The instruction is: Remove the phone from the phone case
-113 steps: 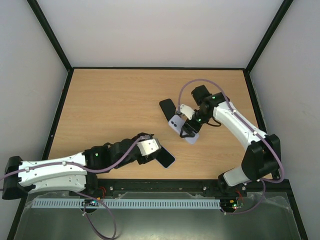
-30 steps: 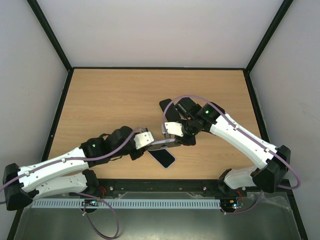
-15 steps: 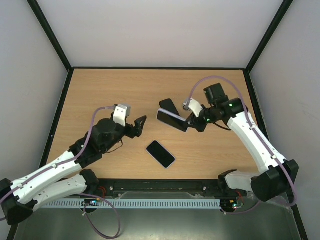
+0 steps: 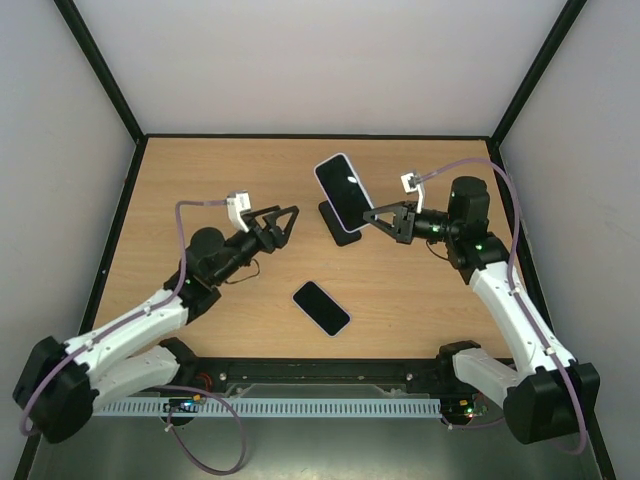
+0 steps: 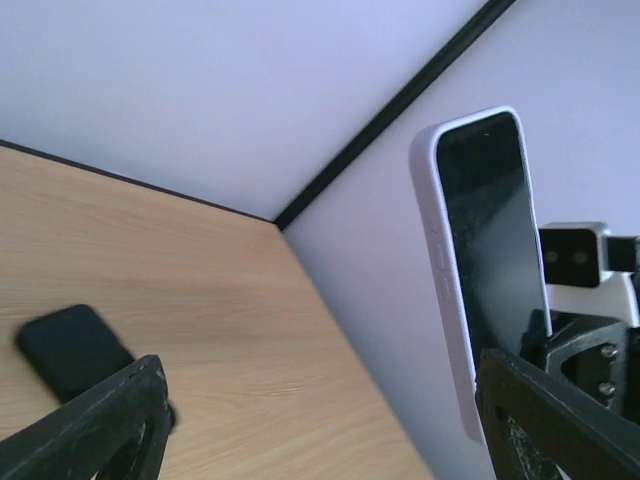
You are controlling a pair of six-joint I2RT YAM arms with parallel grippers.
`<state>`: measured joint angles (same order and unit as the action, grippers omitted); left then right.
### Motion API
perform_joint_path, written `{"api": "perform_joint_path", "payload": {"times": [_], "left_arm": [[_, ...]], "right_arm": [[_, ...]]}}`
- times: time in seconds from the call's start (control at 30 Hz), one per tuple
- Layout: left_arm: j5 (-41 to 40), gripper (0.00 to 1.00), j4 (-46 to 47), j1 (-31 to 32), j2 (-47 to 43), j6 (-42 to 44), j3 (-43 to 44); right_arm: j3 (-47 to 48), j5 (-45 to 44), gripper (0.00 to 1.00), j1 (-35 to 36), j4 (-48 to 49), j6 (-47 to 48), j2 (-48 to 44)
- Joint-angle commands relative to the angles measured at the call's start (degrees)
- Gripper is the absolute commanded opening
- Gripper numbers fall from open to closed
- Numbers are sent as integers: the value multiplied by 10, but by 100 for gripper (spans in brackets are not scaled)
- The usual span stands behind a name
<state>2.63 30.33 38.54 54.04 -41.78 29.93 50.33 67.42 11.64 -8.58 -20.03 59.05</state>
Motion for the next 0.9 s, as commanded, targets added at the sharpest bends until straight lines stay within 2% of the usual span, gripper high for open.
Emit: {"api": "perform_joint_path", "payload": {"times": [0.0,0.4,0.6,0.87], "left_arm": [[146,82,191,-25,67,-105,12],[246,66,399,-25,216,-169,63],[262,58,401,-25,260,-175,98],[287,40,405,-25,287,-168,123]], "right_arm": [[-23,83,2,0,167,-123,-15],[-26,101,2,0,119,-101,-20],[-38,116,2,0,110,-89,-17],[-47,123,2,0,88,-69,-17]]}}
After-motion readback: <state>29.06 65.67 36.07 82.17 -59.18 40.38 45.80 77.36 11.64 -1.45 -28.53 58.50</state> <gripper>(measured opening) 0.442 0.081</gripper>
